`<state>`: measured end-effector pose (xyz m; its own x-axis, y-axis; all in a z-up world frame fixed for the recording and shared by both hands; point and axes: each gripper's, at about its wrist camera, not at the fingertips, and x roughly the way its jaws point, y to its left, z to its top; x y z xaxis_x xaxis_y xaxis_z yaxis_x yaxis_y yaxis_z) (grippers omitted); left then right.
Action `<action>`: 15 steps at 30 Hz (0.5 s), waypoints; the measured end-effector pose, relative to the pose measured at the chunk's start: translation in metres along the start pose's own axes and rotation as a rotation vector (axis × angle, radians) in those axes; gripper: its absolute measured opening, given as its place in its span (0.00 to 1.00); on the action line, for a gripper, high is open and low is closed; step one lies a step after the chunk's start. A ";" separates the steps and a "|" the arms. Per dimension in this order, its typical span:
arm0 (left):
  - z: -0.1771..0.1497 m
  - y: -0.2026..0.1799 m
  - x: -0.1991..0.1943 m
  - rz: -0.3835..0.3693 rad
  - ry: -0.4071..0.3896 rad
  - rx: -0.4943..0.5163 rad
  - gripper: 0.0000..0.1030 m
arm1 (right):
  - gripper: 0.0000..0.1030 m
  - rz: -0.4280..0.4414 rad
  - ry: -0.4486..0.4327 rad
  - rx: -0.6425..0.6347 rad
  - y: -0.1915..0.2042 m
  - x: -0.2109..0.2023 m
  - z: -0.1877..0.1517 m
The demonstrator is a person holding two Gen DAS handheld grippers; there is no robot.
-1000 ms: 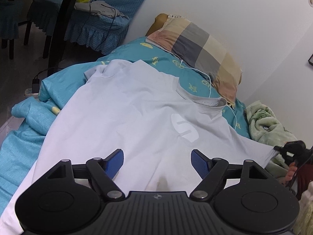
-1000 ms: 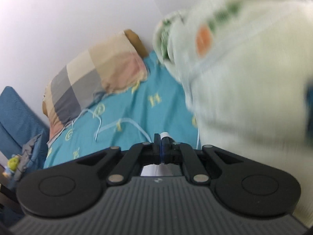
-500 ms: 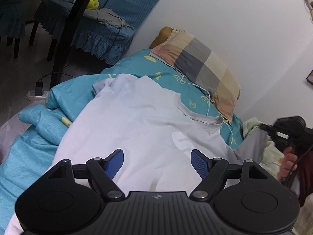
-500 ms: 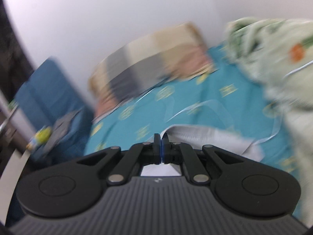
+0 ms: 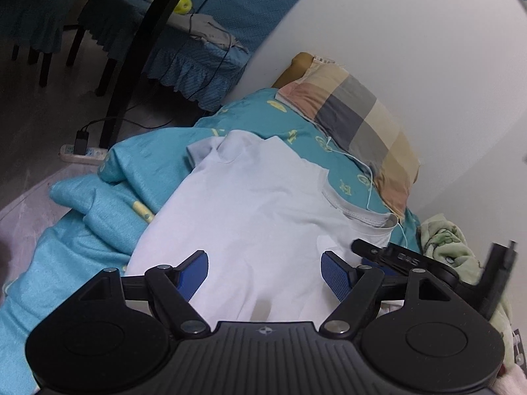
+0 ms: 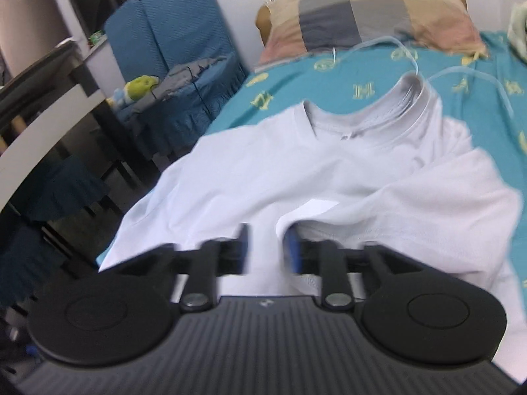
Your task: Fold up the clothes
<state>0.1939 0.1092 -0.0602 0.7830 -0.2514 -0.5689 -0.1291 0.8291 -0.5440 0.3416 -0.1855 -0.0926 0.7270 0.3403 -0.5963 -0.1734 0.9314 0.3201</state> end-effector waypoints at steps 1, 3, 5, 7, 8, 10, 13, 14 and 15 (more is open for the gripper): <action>0.000 -0.002 0.000 -0.004 -0.003 0.011 0.75 | 0.43 -0.003 -0.020 -0.015 0.002 -0.012 -0.001; -0.002 -0.011 -0.001 -0.009 -0.005 0.054 0.75 | 0.45 -0.001 -0.047 -0.027 0.002 -0.040 -0.004; -0.005 -0.019 -0.002 -0.015 -0.005 0.097 0.75 | 0.45 -0.008 -0.071 -0.041 0.002 -0.069 -0.009; -0.009 -0.027 -0.004 -0.028 -0.003 0.140 0.75 | 0.45 -0.015 -0.091 -0.057 0.003 -0.100 -0.018; -0.011 -0.030 -0.006 -0.037 -0.004 0.161 0.75 | 0.45 -0.022 -0.097 -0.070 0.003 -0.116 -0.024; -0.017 -0.038 -0.010 -0.052 -0.004 0.208 0.75 | 0.45 -0.046 -0.110 -0.096 0.006 -0.145 -0.036; -0.026 -0.050 -0.016 -0.076 -0.005 0.286 0.75 | 0.45 -0.081 -0.132 -0.097 0.007 -0.185 -0.056; -0.030 -0.054 -0.017 -0.079 -0.001 0.312 0.75 | 0.45 -0.091 -0.140 -0.092 0.007 -0.198 -0.062; -0.034 -0.058 -0.017 -0.082 0.006 0.340 0.75 | 0.45 -0.104 -0.150 -0.084 0.006 -0.208 -0.068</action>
<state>0.1673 0.0486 -0.0394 0.7789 -0.3262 -0.5356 0.1449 0.9246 -0.3524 0.1437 -0.2422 -0.0168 0.8338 0.2246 -0.5043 -0.1425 0.9701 0.1966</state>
